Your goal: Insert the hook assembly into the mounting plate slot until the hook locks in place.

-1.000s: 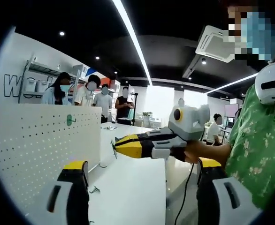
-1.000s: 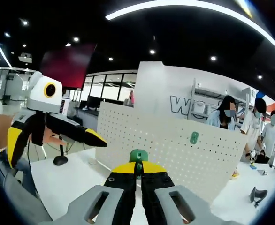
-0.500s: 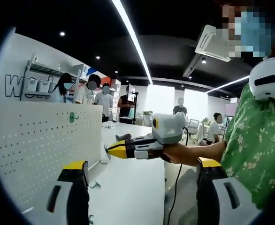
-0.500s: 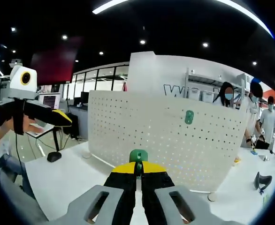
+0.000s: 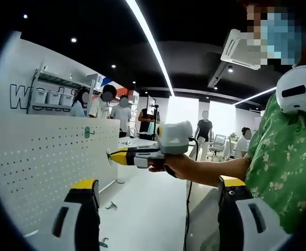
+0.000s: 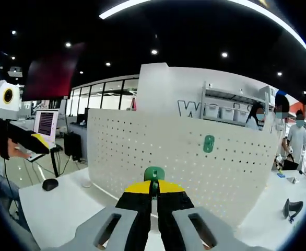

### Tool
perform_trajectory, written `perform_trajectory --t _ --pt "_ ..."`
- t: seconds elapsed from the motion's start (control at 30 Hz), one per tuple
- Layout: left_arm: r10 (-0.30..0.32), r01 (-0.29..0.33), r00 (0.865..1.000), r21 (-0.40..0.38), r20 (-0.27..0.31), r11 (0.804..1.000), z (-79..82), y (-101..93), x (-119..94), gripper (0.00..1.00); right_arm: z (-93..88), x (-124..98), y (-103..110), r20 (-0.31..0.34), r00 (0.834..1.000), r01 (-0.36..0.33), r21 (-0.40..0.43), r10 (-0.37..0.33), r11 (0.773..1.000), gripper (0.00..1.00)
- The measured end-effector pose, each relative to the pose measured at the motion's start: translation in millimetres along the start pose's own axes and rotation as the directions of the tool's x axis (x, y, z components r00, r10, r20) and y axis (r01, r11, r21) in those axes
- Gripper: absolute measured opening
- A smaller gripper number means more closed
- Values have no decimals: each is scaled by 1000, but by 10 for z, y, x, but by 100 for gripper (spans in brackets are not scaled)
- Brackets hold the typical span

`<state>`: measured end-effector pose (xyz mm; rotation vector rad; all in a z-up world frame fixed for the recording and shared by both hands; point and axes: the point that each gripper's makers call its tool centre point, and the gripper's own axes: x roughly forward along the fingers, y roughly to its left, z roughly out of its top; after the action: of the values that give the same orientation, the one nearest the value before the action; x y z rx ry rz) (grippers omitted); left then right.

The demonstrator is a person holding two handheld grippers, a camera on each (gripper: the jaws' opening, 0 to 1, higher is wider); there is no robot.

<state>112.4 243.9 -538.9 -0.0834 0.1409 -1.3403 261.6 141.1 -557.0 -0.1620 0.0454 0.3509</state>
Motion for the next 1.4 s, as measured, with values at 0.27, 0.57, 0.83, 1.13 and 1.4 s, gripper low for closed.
perform_trajectory --t 0.27,0.57,0.83,1.13,1.4 --pt "5 -5 1000 7 -4 1000 12 27 -9 96 265 265 -140 59 998 37 0 -37 999 1" --pt "14 -14 1000 3 -10 1000 0 93 -42 95 528 500 -367 105 992 73 -16 -71 997 1" --pt "21 -21 1000 -3 -13 1000 -9 157 -50 94 622 701 -555 117 989 96 -33 -92 995 1" --pt "27 -28 999 -15 -18 999 -37 218 -39 93 605 889 -704 125 985 123 -21 -120 992 1" --pt "29 -29 999 -25 -18 999 -59 265 -9 93 513 1004 -775 152 975 164 3 -162 986 1"
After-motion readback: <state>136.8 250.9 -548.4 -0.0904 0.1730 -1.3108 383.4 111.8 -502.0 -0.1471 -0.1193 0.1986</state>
